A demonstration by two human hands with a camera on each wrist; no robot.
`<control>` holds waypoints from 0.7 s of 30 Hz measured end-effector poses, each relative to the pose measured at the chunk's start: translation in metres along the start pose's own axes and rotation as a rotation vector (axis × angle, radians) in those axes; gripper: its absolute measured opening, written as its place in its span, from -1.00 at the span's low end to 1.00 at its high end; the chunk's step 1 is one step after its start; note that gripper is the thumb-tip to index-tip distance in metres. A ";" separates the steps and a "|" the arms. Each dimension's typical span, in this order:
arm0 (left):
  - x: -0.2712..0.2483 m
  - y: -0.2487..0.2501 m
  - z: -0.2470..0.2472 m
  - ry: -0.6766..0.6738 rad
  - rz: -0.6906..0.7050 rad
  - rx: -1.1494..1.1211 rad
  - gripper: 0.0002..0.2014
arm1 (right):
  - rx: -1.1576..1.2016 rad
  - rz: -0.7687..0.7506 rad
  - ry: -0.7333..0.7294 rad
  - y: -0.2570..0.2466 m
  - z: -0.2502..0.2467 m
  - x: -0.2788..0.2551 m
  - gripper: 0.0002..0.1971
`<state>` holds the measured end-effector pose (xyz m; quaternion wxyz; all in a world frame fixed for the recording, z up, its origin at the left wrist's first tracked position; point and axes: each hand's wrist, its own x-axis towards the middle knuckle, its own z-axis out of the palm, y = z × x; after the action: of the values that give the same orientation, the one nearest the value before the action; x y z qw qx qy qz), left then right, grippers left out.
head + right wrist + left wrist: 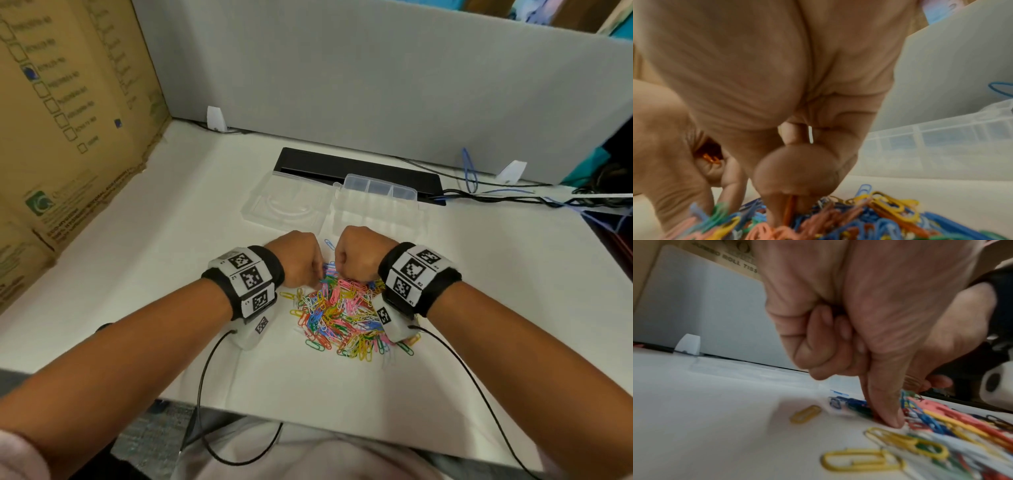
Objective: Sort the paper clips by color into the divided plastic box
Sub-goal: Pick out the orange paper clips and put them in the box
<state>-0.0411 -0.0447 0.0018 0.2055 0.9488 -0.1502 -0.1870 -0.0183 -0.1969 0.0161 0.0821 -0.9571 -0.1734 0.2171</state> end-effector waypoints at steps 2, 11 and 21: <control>0.000 -0.001 0.001 0.001 -0.005 -0.010 -0.86 | 0.020 -0.014 0.006 0.004 0.000 -0.001 -0.87; -0.007 -0.022 -0.004 -0.030 -0.055 -0.254 -0.85 | 0.381 -0.030 0.020 0.024 -0.007 -0.018 -0.65; -0.011 -0.019 -0.006 -0.078 -0.015 -0.342 -0.83 | 0.326 -0.114 -0.060 0.013 -0.006 -0.028 -0.84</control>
<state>-0.0444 -0.0224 0.0018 0.3565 0.8931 -0.1169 -0.2482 -0.0358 -0.2195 0.0295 0.2431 -0.9128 -0.1923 0.2658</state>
